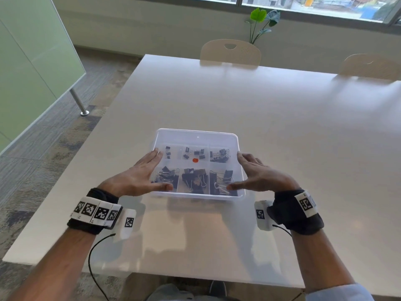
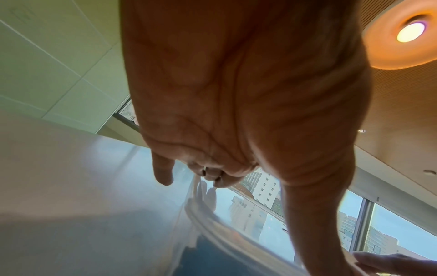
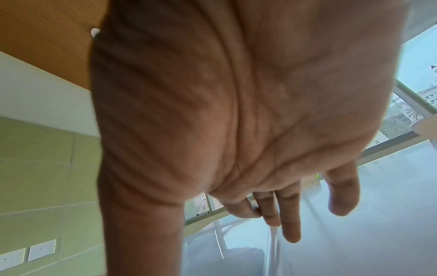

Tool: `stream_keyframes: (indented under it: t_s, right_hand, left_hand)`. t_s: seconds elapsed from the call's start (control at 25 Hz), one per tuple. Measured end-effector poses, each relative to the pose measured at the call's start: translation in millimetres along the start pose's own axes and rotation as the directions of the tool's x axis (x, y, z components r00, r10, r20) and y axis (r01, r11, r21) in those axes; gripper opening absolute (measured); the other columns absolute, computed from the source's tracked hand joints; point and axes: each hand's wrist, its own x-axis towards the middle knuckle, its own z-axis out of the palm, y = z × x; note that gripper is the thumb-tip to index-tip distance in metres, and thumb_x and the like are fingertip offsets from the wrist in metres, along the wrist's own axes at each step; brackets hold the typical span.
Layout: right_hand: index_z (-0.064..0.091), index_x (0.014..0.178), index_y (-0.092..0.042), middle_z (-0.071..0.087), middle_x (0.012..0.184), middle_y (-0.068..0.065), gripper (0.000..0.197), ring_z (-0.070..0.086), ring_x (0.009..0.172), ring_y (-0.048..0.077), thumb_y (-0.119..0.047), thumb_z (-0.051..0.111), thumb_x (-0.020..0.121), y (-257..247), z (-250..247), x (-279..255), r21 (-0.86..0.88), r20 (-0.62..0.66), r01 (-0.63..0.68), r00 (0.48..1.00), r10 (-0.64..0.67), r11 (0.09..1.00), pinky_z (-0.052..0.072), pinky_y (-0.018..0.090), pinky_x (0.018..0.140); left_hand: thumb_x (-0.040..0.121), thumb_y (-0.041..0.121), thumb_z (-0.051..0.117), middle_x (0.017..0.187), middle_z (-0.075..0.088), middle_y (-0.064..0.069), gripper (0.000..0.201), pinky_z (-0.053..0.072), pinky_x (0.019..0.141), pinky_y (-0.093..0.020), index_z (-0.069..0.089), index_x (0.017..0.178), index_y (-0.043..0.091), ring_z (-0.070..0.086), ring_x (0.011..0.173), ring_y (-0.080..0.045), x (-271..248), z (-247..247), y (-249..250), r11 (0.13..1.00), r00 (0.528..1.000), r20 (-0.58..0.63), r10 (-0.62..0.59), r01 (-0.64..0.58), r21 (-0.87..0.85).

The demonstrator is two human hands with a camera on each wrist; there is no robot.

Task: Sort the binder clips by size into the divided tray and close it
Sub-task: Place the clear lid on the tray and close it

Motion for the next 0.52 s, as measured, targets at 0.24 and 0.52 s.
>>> stream_keyframes:
  t_s: [0.24, 0.52]
  right_hand:
    - [-0.012, 0.170, -0.019, -0.021, 0.177, 0.001, 0.113, -0.013, 0.165, 0.021, -0.067, 0.061, 0.098, -2.3, -25.5, 42.2, -0.060, -0.060, 0.004, 0.998, -0.008, 0.998, -0.001, 0.053, 0.133]
    - [-0.015, 0.169, -0.023, -0.025, 0.175, -0.002, 0.118, -0.019, 0.163, 0.018, -0.067, 0.064, 0.095, 3.3, -29.2, 68.9, -0.047, 0.019, -0.031, 0.999, 0.031, 0.998, -0.004, 0.052, 0.133]
  left_hand:
    - [0.084, 0.077, 0.053, 0.174, -0.015, 0.005, 0.116, -0.004, 0.128, -0.034, -0.003, 0.168, 0.019, -0.012, 0.160, -0.012, 28.6, -36.3, 10.3, 0.999, 0.997, -0.059, -0.044, 0.045, 0.023]
    - [0.064, 0.091, 0.053, 0.170, -0.028, 0.004, 0.142, -0.008, 0.128, -0.037, -0.017, 0.165, 0.020, -0.023, 0.157, -0.015, 75.2, -66.0, -2.6, 0.979, 0.985, 0.098, -0.140, 0.123, 0.165]
